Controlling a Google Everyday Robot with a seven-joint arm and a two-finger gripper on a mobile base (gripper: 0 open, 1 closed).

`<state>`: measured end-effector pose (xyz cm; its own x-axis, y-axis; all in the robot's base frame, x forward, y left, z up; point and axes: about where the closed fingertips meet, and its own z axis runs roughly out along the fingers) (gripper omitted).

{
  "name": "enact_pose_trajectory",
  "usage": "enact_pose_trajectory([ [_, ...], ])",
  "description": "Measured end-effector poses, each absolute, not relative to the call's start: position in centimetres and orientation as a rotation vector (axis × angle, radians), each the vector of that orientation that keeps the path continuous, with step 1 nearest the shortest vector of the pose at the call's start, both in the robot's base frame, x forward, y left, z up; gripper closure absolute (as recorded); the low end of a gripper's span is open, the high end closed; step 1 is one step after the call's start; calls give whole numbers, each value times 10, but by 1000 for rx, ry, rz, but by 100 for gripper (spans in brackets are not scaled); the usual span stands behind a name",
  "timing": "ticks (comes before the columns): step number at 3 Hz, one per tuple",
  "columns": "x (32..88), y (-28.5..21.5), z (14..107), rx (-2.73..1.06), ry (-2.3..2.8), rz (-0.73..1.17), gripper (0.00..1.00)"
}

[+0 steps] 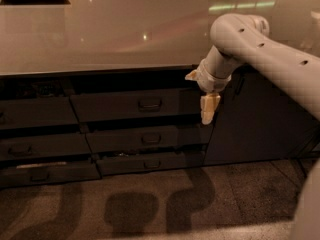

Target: Open top drawer

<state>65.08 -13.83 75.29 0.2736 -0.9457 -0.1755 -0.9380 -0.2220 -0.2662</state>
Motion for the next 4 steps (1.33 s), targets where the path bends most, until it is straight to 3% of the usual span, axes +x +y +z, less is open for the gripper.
enact_pose_trajectory([
  [1, 684, -172, 701, -2270, 1754, -53, 0],
  [4, 723, -173, 706, -2325, 1794, -181, 0],
])
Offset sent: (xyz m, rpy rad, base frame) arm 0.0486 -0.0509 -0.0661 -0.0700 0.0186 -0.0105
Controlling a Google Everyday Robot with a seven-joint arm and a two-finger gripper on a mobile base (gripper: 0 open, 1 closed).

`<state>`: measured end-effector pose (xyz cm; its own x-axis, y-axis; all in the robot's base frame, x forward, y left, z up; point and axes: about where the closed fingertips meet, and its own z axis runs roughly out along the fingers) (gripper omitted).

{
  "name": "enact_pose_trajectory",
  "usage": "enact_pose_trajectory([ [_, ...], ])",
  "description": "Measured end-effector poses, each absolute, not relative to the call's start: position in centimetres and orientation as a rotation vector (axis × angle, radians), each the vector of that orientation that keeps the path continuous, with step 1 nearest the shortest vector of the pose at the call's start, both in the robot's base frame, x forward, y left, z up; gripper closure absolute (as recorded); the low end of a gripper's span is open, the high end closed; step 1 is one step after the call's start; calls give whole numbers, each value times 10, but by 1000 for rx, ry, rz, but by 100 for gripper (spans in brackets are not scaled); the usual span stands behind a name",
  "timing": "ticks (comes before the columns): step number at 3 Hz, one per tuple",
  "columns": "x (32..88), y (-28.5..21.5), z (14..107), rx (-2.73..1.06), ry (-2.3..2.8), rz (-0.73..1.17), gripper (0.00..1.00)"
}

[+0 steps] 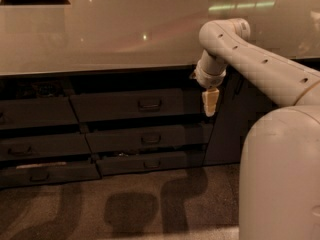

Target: Open top drawer

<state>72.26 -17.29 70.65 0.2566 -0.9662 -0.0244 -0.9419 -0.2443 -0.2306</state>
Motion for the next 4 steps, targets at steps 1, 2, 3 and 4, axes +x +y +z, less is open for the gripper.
enact_pose_trajectory([
  [1, 723, -173, 706, -2325, 1793, -180, 0],
  [2, 722, -173, 702, -2323, 1769, -132, 0],
  [3, 730, -177, 691, -2283, 1639, 24, 0],
  [4, 729, -177, 689, -2285, 1643, 26, 0],
])
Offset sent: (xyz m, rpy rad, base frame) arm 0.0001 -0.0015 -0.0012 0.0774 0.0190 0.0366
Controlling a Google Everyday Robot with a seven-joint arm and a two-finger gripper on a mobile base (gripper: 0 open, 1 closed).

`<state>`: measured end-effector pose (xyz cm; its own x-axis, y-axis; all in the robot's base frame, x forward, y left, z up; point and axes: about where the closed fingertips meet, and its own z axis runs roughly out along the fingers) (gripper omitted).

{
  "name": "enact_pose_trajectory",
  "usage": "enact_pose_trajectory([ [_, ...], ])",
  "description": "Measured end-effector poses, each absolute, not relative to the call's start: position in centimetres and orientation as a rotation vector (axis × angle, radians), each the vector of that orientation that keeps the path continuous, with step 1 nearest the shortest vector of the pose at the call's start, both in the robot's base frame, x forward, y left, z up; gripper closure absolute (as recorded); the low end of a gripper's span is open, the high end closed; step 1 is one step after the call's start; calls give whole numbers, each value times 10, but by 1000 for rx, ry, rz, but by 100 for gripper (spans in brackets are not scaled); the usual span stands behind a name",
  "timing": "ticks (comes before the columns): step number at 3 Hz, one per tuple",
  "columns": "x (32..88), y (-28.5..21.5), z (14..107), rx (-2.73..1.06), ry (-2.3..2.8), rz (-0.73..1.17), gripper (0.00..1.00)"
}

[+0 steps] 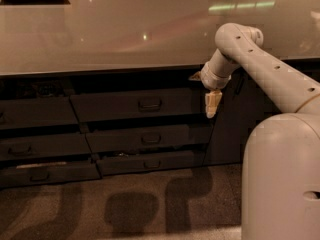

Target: Open top drawer

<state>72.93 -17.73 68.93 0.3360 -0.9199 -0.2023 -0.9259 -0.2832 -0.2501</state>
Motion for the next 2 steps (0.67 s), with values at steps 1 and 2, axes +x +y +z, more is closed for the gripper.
enact_pose_trajectory([
  [1, 731, -178, 681, -2287, 1654, 45, 0],
  [2, 737, -193, 653, -2273, 1691, 117, 0],
])
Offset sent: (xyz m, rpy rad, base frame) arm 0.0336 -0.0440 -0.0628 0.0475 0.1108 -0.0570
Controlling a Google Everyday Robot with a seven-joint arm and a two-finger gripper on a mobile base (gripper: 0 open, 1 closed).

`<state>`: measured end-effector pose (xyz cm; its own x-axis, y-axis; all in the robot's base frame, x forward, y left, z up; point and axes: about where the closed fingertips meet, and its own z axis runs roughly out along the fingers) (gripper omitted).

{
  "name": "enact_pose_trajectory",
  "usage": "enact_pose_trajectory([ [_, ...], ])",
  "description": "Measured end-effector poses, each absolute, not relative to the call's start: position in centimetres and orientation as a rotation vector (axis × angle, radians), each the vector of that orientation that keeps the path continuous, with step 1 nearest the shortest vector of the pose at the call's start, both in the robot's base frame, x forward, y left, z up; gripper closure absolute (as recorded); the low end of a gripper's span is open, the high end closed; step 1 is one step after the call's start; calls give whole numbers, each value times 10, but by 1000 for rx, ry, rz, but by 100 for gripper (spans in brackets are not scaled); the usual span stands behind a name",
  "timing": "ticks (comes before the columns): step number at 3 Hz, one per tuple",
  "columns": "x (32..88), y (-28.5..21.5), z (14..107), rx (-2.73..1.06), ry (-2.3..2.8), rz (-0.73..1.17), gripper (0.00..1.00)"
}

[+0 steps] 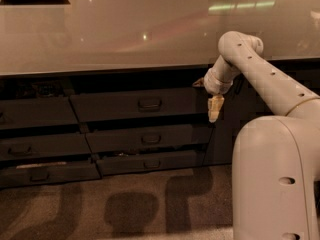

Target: Open top drawer

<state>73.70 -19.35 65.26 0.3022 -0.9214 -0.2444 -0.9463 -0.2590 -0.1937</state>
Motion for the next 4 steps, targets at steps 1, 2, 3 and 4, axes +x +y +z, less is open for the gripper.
enact_pose_trajectory([
  [1, 737, -193, 653, -2273, 1691, 117, 0],
  [2, 735, -190, 650, -2313, 1648, 59, 0],
  [3, 716, -172, 632, -2434, 1469, -94, 0],
  [4, 717, -172, 638, -2434, 1469, -94, 0],
])
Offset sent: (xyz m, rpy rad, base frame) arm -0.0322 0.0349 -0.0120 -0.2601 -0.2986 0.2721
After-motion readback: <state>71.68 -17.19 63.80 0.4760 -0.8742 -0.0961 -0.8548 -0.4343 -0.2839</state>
